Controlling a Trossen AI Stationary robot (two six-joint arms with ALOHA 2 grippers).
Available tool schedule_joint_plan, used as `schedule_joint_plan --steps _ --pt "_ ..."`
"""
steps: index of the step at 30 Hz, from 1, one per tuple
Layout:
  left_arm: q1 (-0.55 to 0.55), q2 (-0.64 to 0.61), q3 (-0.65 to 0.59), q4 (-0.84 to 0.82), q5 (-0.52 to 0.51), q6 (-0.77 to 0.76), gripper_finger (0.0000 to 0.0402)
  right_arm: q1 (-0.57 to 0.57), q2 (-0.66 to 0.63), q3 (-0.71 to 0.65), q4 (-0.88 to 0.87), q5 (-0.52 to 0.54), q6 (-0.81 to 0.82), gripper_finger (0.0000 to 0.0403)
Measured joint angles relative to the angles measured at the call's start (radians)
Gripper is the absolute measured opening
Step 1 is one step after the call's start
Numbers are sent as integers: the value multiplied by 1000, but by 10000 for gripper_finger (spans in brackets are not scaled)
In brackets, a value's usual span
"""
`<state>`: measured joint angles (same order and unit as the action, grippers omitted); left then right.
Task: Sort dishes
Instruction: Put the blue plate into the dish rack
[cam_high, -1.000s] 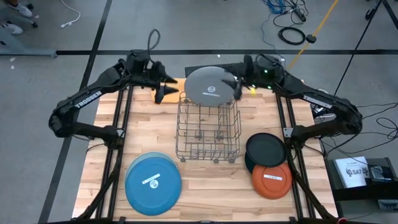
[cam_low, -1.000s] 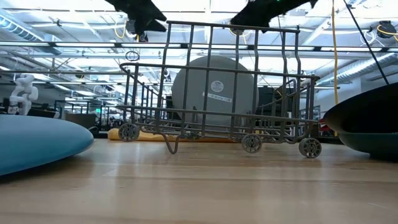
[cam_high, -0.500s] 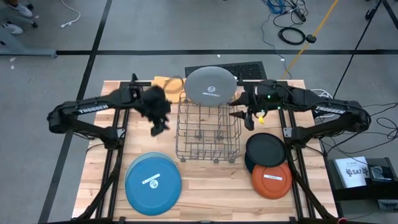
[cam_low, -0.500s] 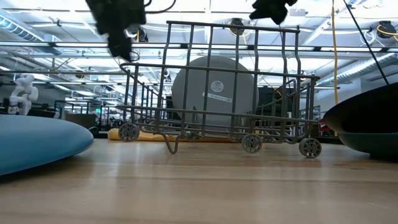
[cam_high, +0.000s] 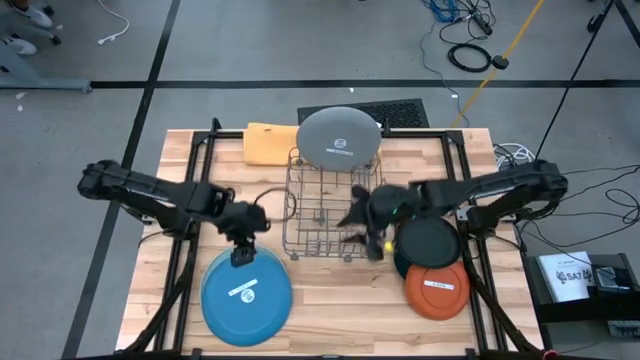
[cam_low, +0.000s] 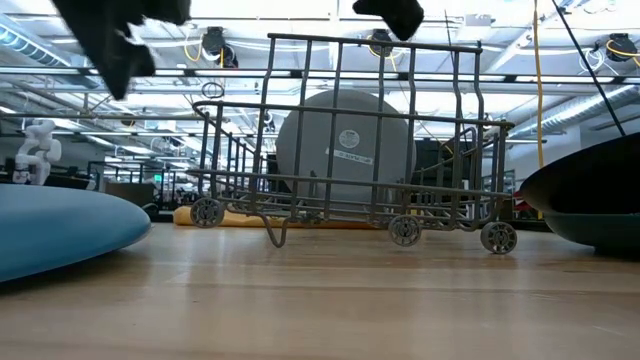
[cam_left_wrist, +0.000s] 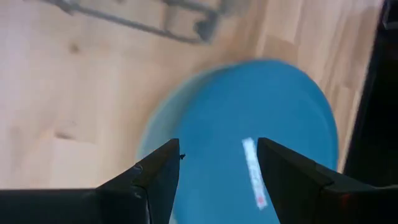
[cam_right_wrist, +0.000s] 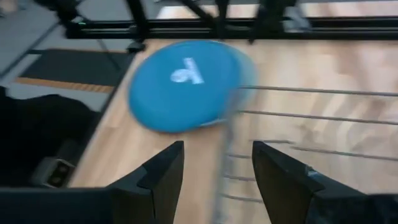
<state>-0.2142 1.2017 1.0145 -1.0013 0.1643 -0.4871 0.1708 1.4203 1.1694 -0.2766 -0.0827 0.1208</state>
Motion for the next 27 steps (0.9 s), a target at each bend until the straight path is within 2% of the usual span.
schedule_joint_plan --steps 2,6,8,12,16,19,22,27 --pt "-46 0 0 0 -36 -65 214 52 47 0 69 -1 35 183" --pt "-164 0 -6 8 -170 -205 214 142 147 0 179 4 92 183" --pt "-222 0 -21 13 -186 -254 214 173 194 0 217 8 117 183" --pt "-332 0 -88 51 -210 -372 214 211 274 8 297 80 128 183" --pt "-446 4 -196 119 -232 -525 214 235 318 1 339 66 152 183" --pt "-516 6 -258 225 -234 -605 219 259 300 -2 349 118 156 183" --pt "-557 6 -271 320 -226 -654 226 279 263 0 331 156 140 183" --pt "-601 6 -260 487 -178 -630 224 310 161 -2 302 182 83 183"
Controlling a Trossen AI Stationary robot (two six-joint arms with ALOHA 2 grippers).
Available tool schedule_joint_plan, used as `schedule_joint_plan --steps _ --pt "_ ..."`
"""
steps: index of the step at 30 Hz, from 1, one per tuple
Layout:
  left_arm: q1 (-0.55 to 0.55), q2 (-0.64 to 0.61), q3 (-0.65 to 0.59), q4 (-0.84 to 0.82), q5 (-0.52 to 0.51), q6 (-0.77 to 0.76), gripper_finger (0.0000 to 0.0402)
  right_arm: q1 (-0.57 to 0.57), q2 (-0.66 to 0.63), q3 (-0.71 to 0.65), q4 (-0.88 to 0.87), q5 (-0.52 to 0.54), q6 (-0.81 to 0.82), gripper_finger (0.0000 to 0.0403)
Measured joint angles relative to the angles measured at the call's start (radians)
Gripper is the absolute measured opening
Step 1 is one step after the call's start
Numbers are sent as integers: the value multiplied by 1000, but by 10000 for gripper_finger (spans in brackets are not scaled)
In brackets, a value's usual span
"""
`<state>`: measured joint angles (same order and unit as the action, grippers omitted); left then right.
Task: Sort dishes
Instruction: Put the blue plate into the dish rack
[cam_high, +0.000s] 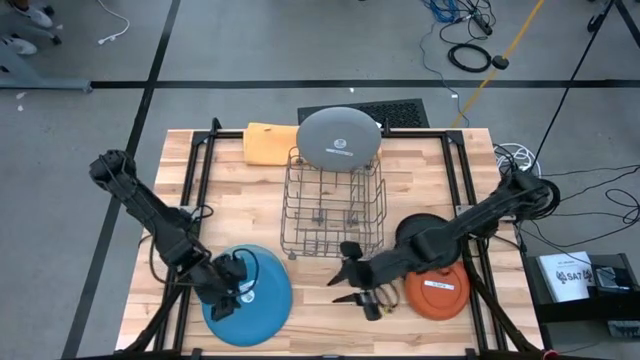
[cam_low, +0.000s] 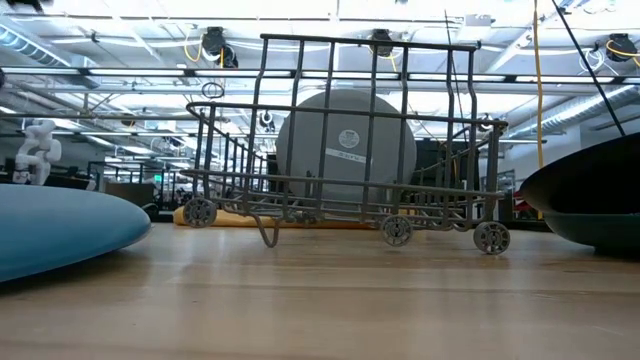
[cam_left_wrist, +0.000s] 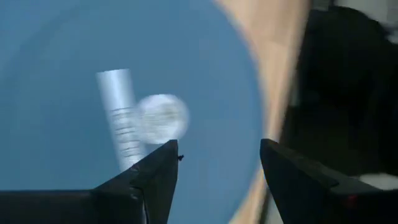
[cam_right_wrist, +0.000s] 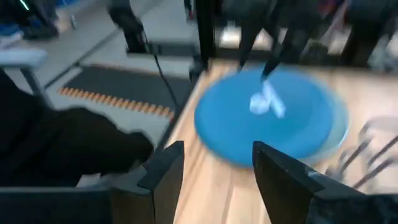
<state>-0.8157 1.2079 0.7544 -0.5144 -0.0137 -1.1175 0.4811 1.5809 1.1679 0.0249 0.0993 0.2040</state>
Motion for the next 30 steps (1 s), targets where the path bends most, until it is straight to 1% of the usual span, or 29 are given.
schedule_joint_plan --steps 3,5,9,13,16,18,21,24,27,30 --pt "-41 10 1 51 2 32 206 21 -75 1 -3 75 -65 183" --pt "-70 38 1 61 17 52 188 32 -120 1 -9 129 -103 183" --pt "-115 125 14 49 86 76 144 45 -197 2 -6 229 -152 183" --pt "-123 221 66 -31 155 77 102 45 -210 2 -20 275 -172 183" --pt "-123 275 100 -56 193 84 80 40 -210 2 -21 309 -198 183" --pt "-123 302 118 -66 197 86 71 37 -210 2 -20 322 -216 183" --pt "-113 334 122 -140 200 79 64 27 -210 2 -17 322 -247 183" --pt "-88 341 125 -193 195 72 63 14 -210 2 -15 323 -254 183" --pt "-52 330 134 -202 146 72 63 1 -210 2 -15 323 -256 183" --pt "-21 311 162 -199 87 112 63 -10 -210 2 -15 323 -269 183"
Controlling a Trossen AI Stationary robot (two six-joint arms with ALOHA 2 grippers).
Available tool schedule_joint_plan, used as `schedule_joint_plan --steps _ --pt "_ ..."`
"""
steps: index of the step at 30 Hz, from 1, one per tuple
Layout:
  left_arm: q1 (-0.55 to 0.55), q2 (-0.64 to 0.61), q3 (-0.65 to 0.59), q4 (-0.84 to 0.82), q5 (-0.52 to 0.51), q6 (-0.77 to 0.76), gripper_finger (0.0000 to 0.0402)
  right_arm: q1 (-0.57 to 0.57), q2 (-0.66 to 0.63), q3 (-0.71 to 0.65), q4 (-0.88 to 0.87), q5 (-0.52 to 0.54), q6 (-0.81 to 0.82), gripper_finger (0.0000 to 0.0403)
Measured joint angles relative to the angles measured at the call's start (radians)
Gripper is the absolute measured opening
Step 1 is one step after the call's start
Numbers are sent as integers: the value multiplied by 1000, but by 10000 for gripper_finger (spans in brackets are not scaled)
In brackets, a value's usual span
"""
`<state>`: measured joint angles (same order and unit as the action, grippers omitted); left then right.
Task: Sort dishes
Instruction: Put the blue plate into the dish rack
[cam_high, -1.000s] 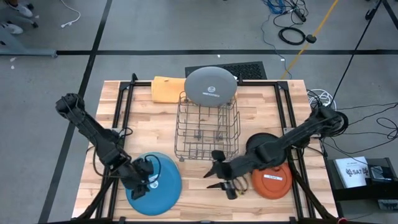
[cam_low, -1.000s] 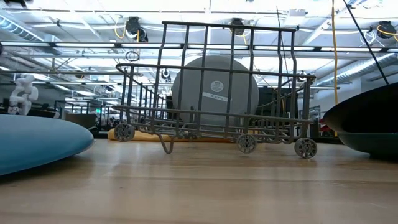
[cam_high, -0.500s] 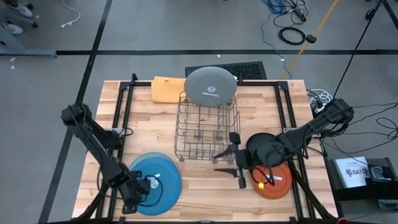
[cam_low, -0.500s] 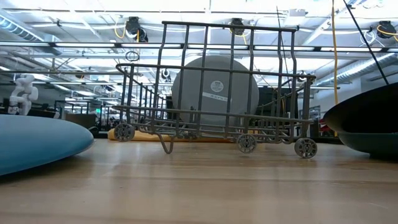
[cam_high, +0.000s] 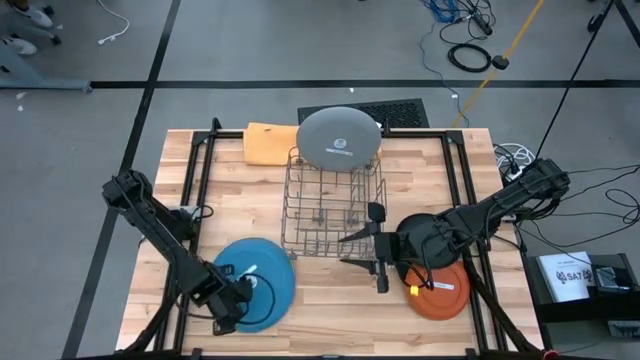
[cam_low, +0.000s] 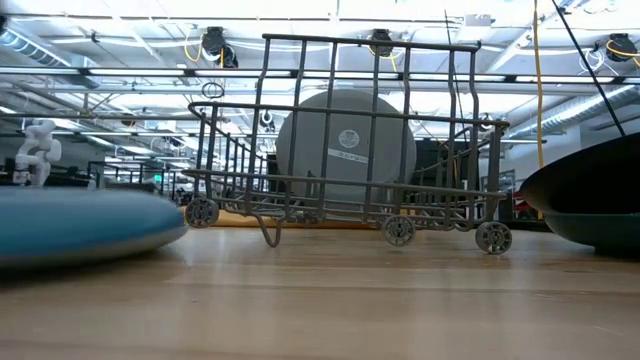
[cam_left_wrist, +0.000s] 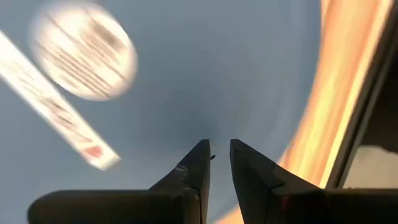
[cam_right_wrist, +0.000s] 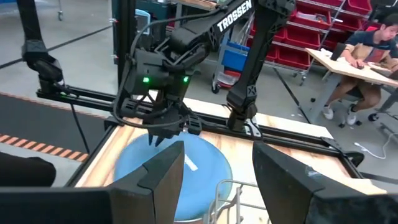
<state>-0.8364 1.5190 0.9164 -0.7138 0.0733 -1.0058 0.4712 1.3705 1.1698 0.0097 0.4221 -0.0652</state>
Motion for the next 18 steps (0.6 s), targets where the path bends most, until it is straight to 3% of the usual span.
schedule_joint_plan --steps 9,18 --pt "23 -27 23 22 59 42 63 -6 0 0 -47 -3 23 183" --pt "-64 -27 23 200 54 -137 63 -6 0 0 -79 -5 27 183"
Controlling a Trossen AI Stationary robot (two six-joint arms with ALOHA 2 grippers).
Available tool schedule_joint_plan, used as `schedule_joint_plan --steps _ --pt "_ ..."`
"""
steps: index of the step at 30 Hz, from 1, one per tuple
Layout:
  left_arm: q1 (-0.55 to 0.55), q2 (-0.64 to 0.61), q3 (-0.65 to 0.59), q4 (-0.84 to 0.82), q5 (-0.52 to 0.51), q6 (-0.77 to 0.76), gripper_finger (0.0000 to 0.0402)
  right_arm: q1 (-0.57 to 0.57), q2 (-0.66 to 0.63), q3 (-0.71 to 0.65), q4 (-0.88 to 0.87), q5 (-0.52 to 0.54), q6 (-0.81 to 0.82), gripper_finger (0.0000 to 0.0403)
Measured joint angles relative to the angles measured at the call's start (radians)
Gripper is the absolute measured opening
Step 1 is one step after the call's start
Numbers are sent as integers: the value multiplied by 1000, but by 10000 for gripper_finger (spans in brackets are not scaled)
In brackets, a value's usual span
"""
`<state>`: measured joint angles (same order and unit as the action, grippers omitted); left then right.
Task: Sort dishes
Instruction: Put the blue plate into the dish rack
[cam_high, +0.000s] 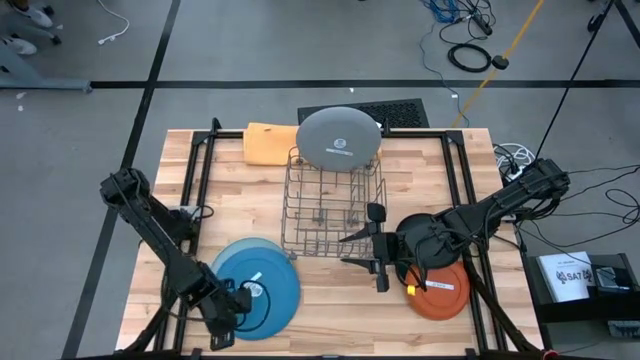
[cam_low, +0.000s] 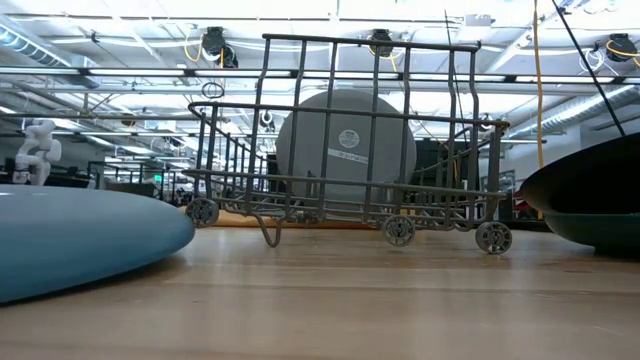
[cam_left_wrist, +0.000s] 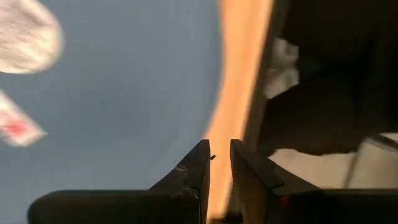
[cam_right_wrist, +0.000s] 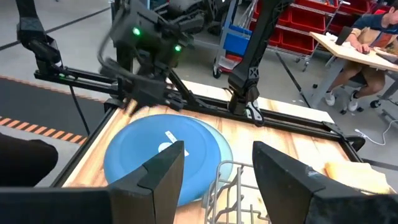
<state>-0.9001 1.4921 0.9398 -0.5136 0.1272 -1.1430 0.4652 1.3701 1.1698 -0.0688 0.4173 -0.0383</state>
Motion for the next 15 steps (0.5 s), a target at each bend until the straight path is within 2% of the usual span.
schedule_joint_plan --steps 5,11,15 --pt "-54 0 0 140 13 -59 63 2 0 0 -13 -2 14 183" --pt "-131 15 1 111 67 -207 62 5 4 0 -24 -4 34 183" --pt "-163 96 1 58 207 -254 62 9 14 0 -29 -5 30 183"
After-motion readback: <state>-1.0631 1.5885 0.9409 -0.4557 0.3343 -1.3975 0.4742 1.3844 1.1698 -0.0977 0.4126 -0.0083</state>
